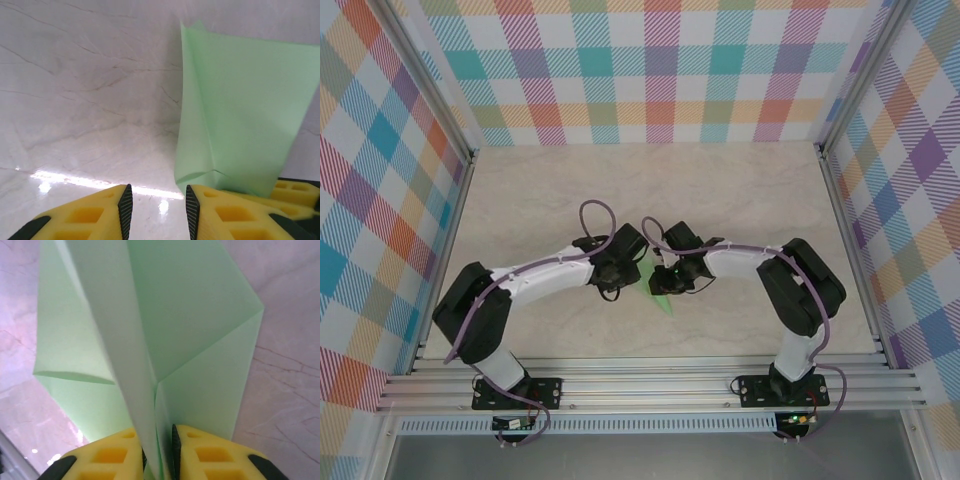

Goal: Fold a paper plane with a square sheet of paper (pick it up from the middle)
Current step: Move a paper plane to the center of the table.

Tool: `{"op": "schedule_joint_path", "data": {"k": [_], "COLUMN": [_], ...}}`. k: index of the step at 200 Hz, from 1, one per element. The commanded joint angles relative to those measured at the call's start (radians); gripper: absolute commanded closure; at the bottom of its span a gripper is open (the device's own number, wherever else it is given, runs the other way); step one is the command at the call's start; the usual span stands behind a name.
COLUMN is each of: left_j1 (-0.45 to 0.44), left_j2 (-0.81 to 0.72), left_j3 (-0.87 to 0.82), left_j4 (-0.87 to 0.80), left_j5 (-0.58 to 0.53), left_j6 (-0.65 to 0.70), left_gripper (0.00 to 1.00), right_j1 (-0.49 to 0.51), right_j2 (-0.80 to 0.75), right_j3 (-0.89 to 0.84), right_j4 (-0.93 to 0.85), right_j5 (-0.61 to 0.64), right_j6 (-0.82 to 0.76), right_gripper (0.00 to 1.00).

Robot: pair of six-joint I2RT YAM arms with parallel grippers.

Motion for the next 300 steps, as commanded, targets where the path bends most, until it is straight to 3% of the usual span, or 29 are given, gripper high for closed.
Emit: {"op": "schedule_joint_path", "data": {"k": [1,46,81,98,167,211,300], "left_j1": [0.008,0.012,0.025,0.031,0.038,0.044,0.056], "left_j2": [-0.114,-0.292,-0.365,-0.382,-0.408,-0.409,-0.386], "left_j3": [-0.057,-0.147,-0.199,-0.216,-0.236,-0.249,-0.249], "left_j4": [0.006,-0.039,-0.06,-0.058,-0.065,-0.057,-0.036], "left_j5": [-0.076,-0.183,-0.203,-0.199,-0.197,-0.186,-0.159], "left_j6": [-0.047,-0.078,-0.097,-0.101,-0.101,-0.101,-0.091], "left_gripper": [0.64,0.64,0.63,0.63,0.61,0.61,0.61], "right_j1": [0.018,0.06,0.066,0.066,0.025,0.001,-0.003], "right_j2": [0.012,-0.06,-0.065,-0.019,0.15,0.203,0.275], "right_j3": [0.046,0.142,0.233,0.293,0.457,0.471,0.459], "right_j4": [-0.077,-0.216,-0.359,-0.429,-0.453,-0.411,-0.409], "right_j5": [0.061,0.257,0.525,0.581,0.553,0.489,0.49], "right_j6": [-0.027,-0.01,0.075,0.112,0.137,0.139,0.133], "right_gripper": [0.88,1.0,1.0,1.0,0.98,0.95,0.88]}}
